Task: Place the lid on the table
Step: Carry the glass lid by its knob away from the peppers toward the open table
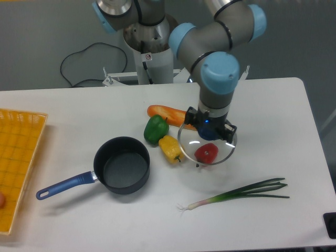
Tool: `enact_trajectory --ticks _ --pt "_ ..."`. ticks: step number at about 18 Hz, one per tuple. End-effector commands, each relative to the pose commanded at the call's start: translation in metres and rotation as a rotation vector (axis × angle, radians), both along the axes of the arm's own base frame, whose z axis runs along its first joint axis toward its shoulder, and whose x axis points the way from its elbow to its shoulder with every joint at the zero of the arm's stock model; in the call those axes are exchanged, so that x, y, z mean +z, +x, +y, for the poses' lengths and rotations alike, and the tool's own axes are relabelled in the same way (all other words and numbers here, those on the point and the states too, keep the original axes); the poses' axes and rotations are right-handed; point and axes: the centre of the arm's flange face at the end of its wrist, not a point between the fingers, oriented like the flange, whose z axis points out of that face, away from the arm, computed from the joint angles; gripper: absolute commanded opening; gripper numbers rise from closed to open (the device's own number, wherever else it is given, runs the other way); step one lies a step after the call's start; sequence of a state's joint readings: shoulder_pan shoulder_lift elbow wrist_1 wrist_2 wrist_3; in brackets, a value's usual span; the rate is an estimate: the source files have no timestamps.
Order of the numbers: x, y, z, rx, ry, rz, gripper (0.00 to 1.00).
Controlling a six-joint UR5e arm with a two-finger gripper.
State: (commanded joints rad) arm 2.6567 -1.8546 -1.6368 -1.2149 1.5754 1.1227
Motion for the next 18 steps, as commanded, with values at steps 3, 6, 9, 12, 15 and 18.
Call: enact_trajectory --ticks 3,6,9,12,15,18 --pt "-0.003 -0.011 -0.012 -0.012 -0.001 -0.005 0.50" --pt "-0.009 -0.024 -0.026 -0.017 -0.003 -0.014 0.50" --pt "-0.016 -0.034 -0.036 -0.028 -0.008 -0.025 0.50" --pt "-0.024 -0.044 -0.045 -0.018 -0.011 -0.034 0.50" --pt "-0.034 -0.061 -0.065 -0.023 -0.010 -0.046 0.50" --pt "-0.035 -0.073 -0.081 -0.029 -0.007 -0.044 0.50"
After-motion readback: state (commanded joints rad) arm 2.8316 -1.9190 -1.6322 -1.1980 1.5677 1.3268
